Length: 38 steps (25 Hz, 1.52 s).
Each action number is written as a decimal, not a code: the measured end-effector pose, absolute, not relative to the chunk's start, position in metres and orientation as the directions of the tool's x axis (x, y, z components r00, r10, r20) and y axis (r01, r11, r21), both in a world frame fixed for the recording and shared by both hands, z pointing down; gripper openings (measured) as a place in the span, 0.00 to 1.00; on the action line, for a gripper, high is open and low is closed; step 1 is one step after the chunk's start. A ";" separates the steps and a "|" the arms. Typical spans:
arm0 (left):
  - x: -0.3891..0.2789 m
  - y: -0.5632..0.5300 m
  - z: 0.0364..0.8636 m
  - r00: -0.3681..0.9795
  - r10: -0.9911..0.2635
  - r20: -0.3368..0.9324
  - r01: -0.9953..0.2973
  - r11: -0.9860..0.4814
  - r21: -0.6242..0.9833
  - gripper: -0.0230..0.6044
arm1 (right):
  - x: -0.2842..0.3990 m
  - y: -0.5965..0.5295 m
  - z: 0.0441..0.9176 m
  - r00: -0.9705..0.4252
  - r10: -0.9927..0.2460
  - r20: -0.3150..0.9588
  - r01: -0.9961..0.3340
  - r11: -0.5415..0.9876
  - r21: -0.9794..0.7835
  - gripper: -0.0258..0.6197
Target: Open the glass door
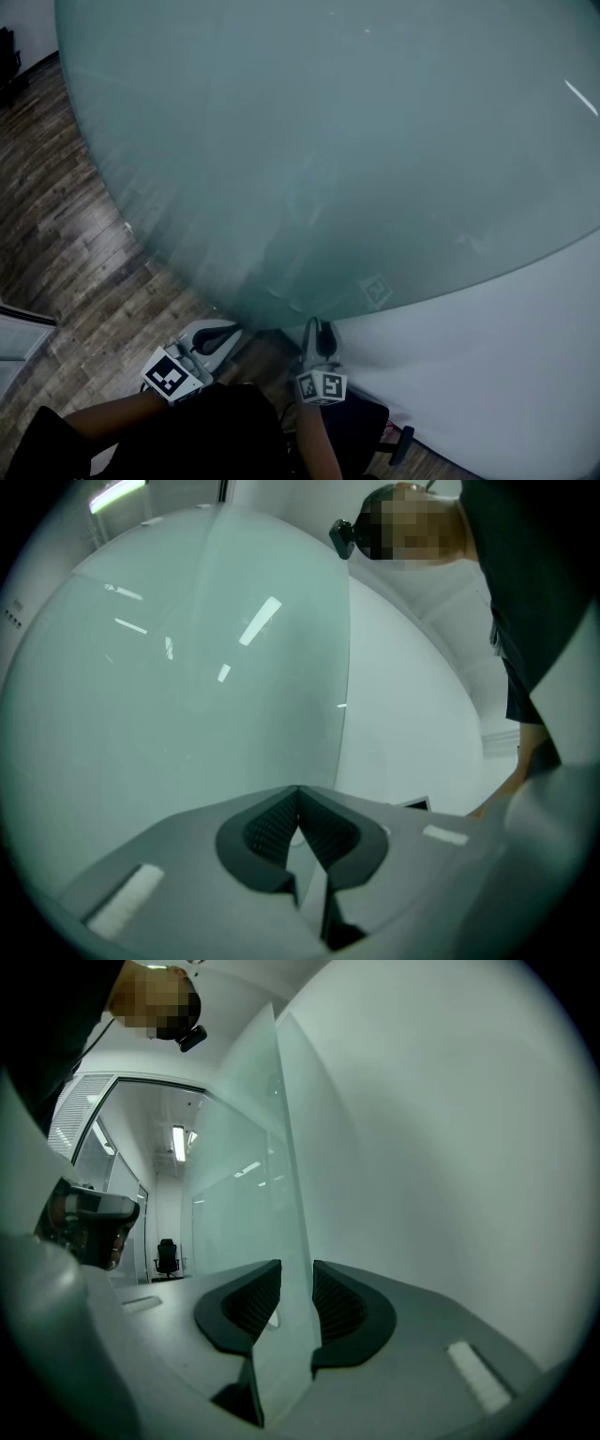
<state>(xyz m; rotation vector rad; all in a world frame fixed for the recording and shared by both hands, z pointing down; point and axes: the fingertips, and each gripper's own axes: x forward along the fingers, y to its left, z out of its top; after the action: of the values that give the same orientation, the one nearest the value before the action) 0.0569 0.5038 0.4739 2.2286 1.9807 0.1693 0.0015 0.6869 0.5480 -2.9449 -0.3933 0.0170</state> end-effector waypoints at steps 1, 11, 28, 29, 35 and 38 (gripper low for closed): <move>0.058 0.505 0.476 0.121 0.993 -0.014 0.974 -0.117 0.192 0.04 | 0.002 0.686 0.549 0.965 0.261 0.011 0.259 -0.951 -0.169 0.21; 0.048 0.515 0.477 0.118 0.992 -0.038 0.970 -0.107 0.217 0.04 | 0.003 0.687 0.548 0.970 0.243 0.031 0.245 -0.961 -0.131 0.21; 0.037 0.541 0.469 0.178 0.984 -0.005 0.957 -0.172 0.233 0.04 | -0.002 0.681 0.535 0.970 0.185 0.160 0.198 -0.978 -0.067 0.20; 0.037 0.543 0.468 0.184 0.983 0.000 0.955 -0.179 0.235 0.04 | -0.006 0.681 0.533 0.966 0.189 0.174 0.202 -0.977 -0.064 0.19; 0.018 0.557 0.460 0.173 0.985 0.006 0.955 -0.170 0.243 0.04 | -0.031 0.667 0.502 0.975 0.162 0.149 0.173 -0.983 -0.060 0.04; 0.012 0.563 0.453 0.165 0.986 -0.009 0.960 -0.158 0.230 0.04 | -0.034 0.663 0.472 0.985 0.148 0.094 0.154 -0.986 -0.062 0.04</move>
<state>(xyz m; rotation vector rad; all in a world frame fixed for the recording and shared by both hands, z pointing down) 0.0119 0.5628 0.4528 2.2516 1.9084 0.2114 -0.0336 0.6630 0.4720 -3.0607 -0.2332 -0.1368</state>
